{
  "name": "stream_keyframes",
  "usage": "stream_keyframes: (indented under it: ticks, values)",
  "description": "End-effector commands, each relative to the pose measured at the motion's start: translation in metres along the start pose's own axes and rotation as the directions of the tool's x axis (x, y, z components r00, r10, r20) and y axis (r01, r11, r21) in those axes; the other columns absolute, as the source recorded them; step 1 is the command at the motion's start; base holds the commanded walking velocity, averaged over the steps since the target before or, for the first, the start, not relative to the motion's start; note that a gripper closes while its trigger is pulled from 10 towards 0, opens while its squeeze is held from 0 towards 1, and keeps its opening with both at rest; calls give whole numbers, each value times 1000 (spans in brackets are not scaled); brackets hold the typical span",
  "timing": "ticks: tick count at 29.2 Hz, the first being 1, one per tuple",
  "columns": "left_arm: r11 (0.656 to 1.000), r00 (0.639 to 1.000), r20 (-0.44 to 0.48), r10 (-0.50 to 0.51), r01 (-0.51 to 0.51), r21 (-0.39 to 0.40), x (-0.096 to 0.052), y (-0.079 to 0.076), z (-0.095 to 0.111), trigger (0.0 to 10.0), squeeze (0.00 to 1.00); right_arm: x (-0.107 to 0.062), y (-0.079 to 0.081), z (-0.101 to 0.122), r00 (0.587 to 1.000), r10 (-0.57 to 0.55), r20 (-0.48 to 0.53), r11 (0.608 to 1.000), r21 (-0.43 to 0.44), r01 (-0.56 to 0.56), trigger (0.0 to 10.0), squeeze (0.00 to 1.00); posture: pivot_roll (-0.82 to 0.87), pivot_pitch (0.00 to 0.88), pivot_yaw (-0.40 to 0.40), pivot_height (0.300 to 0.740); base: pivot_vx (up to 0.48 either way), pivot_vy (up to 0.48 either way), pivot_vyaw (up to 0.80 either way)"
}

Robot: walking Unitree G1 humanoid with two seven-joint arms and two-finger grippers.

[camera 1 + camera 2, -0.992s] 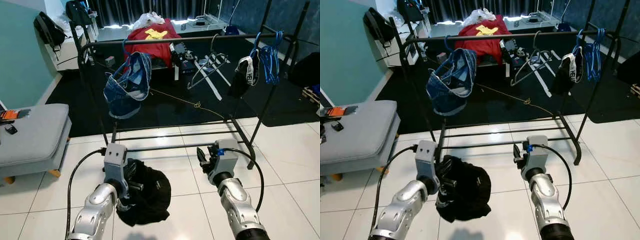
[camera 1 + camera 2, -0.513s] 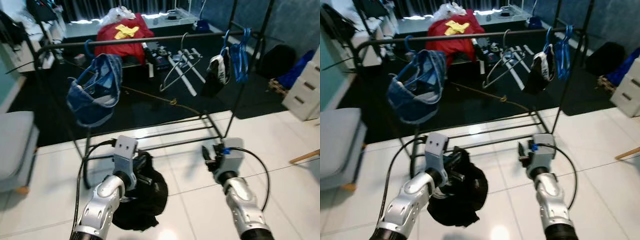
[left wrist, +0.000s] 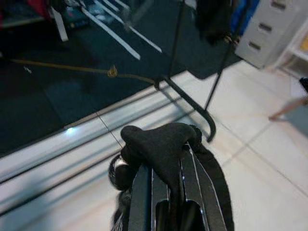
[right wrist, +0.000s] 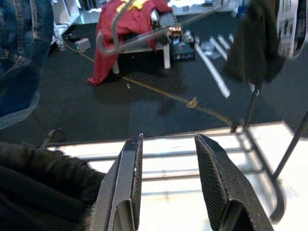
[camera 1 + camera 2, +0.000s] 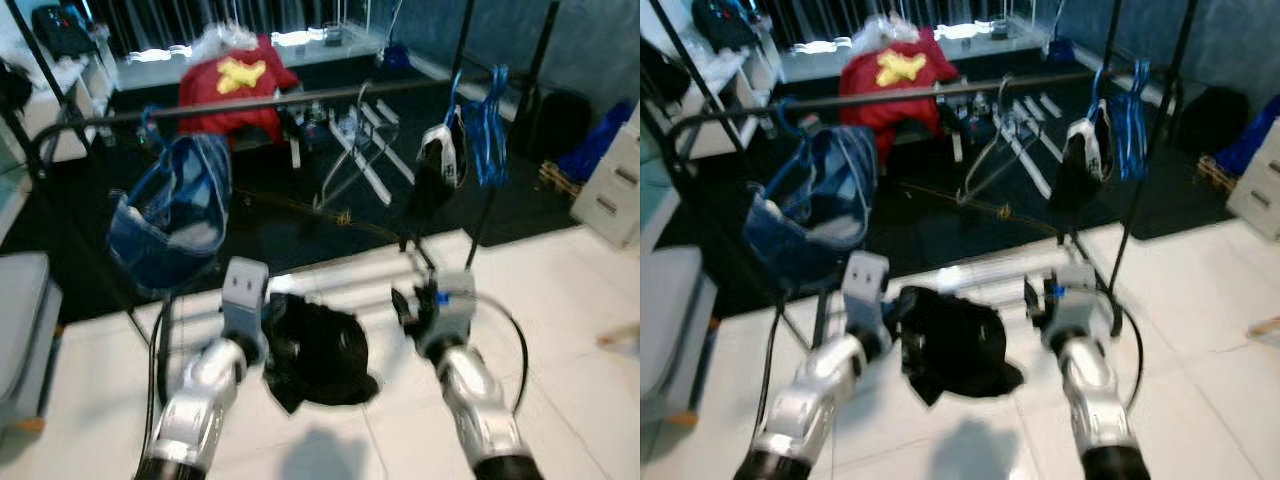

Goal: Hang hanger

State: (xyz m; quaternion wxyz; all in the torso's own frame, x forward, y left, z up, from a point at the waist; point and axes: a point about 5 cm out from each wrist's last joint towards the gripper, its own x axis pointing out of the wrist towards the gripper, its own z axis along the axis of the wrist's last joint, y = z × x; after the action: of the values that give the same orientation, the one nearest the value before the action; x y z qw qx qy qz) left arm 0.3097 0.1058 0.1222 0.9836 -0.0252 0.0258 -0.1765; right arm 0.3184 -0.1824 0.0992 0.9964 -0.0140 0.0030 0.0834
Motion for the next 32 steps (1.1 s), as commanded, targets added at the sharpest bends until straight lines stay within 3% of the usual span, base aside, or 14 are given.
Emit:
stream_keyframes:
  ticks: [1,6,12,14,19,21,26,32]
  values:
    - [999,999,2,48,-48,2,-3,11,-2,10000,0,5,16,-2,998,67,-14,998,-9,-67,10000,0,25,60,38,740,382,0,800]
    - [998,998,2,56,-56,3,-2,12,-2,10000,0,7,22,1,992,123,-10,991,-42,-124,10000,0,25,60,37,740,377,0,800]
    - [999,999,11,52,-52,-7,-3,10,-1,10000,0,10,23,25,984,138,111,988,-86,-128,10000,0,26,61,38,740,378,0,85]
    - [999,999,28,29,-28,-18,-3,5,2,10000,0,12,20,53,963,112,246,985,-156,-75,10000,0,25,63,39,740,375,0,0]
    - [999,999,51,-17,18,-28,-2,-2,5,10000,0,13,13,85,919,61,389,984,-179,11,10000,0,23,63,40,740,376,0,0]
    - [996,994,84,-73,77,-43,-2,-11,11,10000,0,13,4,116,863,0,505,980,-171,100,10000,0,22,62,41,740,379,0,0]
    - [993,990,100,-103,108,-45,-1,-16,14,10000,0,13,0,130,836,-27,548,974,-174,146,10000,0,22,60,39,740,376,0,0]
    - [988,983,117,-141,148,-53,-2,-22,17,10000,0,12,-7,125,843,-92,530,968,-150,201,10000,0,23,53,38,740,363,0,0]
